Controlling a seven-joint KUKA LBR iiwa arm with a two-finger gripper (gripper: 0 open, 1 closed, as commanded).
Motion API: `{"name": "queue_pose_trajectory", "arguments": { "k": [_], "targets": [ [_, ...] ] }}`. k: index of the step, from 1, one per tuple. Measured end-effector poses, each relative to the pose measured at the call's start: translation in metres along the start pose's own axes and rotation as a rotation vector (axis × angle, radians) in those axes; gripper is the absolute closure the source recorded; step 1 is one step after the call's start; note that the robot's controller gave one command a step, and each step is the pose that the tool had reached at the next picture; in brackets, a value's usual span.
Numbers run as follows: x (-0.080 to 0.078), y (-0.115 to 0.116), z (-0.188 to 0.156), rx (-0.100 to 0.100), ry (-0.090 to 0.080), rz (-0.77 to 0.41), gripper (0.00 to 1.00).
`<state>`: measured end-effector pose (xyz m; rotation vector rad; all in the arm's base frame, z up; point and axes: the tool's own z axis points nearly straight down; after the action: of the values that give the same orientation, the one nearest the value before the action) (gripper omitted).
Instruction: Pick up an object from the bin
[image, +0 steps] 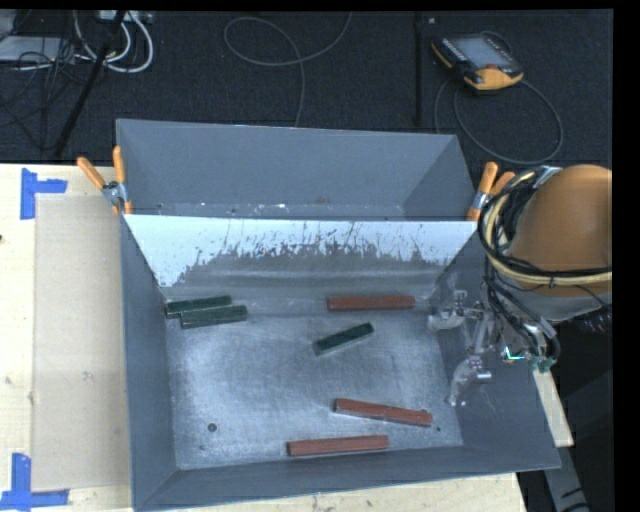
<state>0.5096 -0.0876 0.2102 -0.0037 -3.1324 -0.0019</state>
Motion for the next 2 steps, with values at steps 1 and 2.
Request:
{"name": "queue_pose_trajectory", "arguments": {
  "k": [1, 2],
  "targets": [
    [-0.002, 0.000, -0.004, 0.001, -0.008, -0.003, 0.00],
    [0.015, 0.019, 0.061, 0.002, -0.011, -0.085, 0.00]
  ]
}}
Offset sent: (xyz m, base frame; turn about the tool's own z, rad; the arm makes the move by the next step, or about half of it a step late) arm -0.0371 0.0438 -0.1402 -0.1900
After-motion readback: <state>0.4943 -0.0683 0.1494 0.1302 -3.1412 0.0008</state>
